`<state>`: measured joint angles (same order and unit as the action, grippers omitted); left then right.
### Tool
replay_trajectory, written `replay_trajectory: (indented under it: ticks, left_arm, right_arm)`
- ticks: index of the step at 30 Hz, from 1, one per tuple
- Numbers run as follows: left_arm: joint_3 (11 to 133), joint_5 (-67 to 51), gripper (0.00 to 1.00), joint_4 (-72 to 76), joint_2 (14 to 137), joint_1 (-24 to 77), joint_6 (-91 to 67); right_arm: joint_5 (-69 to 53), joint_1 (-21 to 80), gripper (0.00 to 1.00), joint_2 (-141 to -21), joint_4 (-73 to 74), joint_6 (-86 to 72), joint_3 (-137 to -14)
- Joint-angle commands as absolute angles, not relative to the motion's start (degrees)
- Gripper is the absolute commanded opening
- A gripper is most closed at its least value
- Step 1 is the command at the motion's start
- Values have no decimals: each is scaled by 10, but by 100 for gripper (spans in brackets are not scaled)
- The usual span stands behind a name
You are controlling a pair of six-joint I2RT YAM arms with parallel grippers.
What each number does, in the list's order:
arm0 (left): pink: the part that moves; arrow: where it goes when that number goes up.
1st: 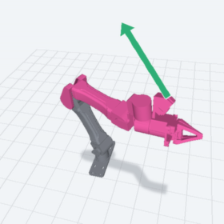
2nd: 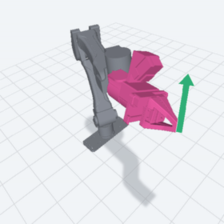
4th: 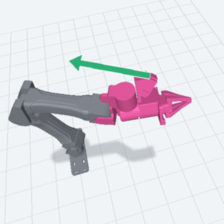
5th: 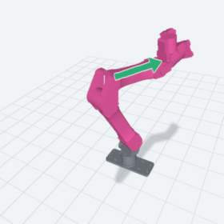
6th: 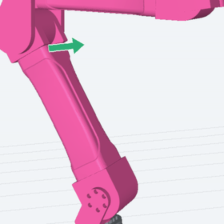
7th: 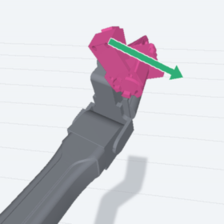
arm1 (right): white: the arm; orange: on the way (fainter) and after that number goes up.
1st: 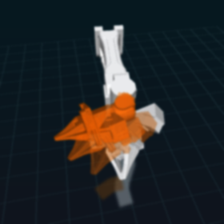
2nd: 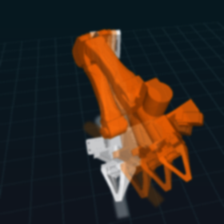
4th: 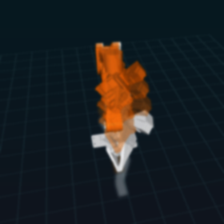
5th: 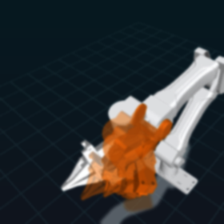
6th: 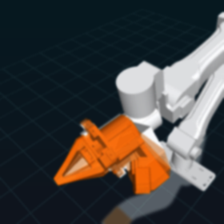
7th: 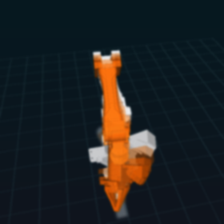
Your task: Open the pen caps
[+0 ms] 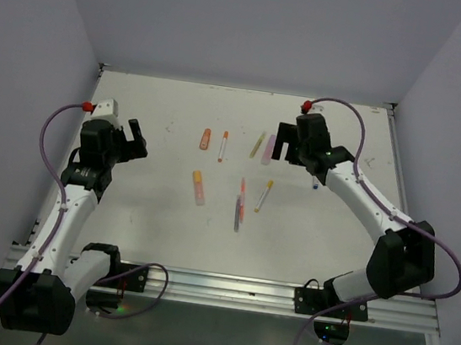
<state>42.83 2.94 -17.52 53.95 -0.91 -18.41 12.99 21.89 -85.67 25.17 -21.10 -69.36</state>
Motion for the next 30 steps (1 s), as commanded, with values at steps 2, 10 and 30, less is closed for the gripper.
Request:
replay_trajectory:
  ticks: [2, 10, 30]
  left_arm:
    - [433, 26, 100, -143, 533, -6, -177]
    - [434, 27, 100, -150, 541, -6, -178]
    - [432, 11, 100, -148, 551, -5, -178]
  right_arm:
    - [178, 279, 90, -854, 276, -293, -647]
    - [176, 358, 76, -910, 247, -342, -589]
    - [163, 380, 39, -998, 194, -373, -563]
